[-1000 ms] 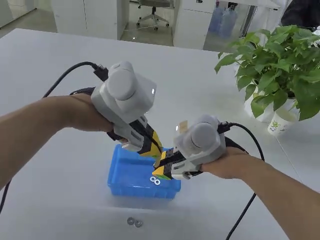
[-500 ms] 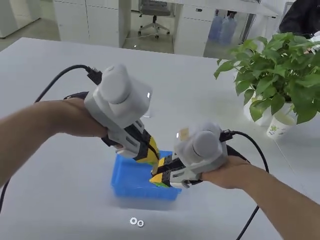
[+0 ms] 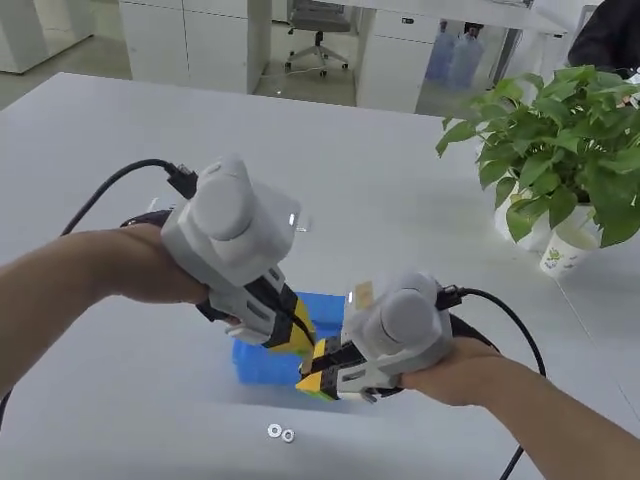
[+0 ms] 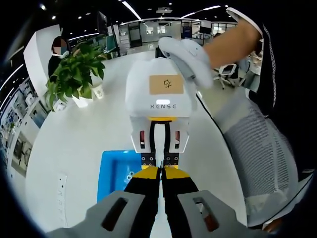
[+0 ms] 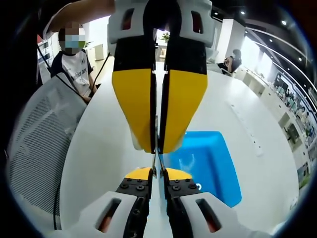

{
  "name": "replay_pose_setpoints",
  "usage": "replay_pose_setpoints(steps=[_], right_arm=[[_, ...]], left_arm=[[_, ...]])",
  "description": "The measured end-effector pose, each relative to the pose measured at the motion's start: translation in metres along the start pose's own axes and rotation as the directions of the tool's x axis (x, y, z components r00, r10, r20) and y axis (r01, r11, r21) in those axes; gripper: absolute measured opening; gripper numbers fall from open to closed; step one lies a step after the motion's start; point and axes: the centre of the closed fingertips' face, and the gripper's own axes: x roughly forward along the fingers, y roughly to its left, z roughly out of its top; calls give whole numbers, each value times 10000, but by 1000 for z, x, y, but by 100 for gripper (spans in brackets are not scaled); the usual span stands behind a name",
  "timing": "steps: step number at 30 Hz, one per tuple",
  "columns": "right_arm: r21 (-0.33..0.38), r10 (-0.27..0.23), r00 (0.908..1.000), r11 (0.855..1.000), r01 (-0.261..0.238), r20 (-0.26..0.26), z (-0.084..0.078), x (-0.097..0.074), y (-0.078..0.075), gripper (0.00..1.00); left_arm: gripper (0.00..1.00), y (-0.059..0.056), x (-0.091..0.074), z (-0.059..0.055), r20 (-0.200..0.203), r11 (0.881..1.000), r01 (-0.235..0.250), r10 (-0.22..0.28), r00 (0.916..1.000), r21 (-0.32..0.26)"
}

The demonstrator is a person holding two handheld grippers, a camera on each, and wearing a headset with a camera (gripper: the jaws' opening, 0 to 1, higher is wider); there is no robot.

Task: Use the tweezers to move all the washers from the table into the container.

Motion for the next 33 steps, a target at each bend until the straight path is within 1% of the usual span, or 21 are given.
replay_pose_setpoints(steps=[5,11,17,23,26,33], right_arm=[[86,134,9999,9999,-134,-12,-5,5,8,11],[122,234,9997,9997,-233,-61,-10,12,16,11],[150,298,9995,9994,-296,-97,-14,18,22,12],[198,326,9994,9993,-324,-127,-18,26,27,12],[231,388,9992,9990,-385,-132,-21,31,31,12],[365,328,9995,9988,-327,-34,-25,39,33,12]], left_arm=[[5,-7,5,-5,10,9999,83,-83,10000,-58],[5,-12,11,-12,35,9998,194,-194,9998,-75],[5,-17,16,-18,62,9997,240,-239,9997,-99],[5,-21,22,-26,108,9997,186,-185,9998,-148],[5,-25,25,-30,92,9996,209,-208,9997,-181],[5,-27,29,-38,88,9995,250,-248,9997,-195]])
